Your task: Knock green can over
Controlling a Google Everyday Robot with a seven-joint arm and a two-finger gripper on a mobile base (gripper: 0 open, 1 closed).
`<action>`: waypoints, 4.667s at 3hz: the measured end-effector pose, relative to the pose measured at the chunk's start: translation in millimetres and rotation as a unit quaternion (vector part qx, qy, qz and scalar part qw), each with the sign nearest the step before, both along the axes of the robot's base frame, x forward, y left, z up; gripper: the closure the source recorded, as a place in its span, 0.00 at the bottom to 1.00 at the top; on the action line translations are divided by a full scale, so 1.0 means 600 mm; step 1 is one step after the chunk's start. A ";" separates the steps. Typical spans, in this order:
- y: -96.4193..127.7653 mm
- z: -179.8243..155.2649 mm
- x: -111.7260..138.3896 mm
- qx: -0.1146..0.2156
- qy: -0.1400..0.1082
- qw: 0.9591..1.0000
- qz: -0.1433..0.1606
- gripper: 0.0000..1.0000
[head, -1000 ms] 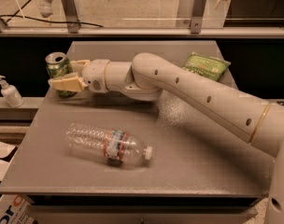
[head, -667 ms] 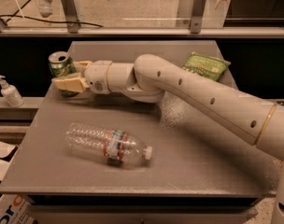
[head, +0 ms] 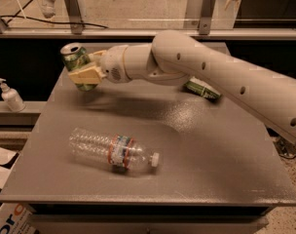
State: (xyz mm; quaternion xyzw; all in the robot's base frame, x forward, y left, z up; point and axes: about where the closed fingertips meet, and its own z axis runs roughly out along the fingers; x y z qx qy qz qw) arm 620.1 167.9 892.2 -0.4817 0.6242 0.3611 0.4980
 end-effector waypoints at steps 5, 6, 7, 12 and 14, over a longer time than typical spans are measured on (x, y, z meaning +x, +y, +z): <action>-0.225 -0.052 -0.027 -0.423 0.090 0.899 0.065 1.00; -0.249 -0.066 -0.034 -0.476 0.096 0.871 0.075 1.00; -0.260 -0.079 -0.039 -0.524 0.096 0.842 0.090 1.00; -0.237 -0.103 -0.049 -0.519 0.096 0.845 0.089 0.00; -0.246 -0.076 -0.065 -0.431 0.091 0.897 0.040 0.00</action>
Offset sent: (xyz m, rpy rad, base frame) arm 0.0011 -0.1154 0.0111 -0.5933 0.1155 0.0886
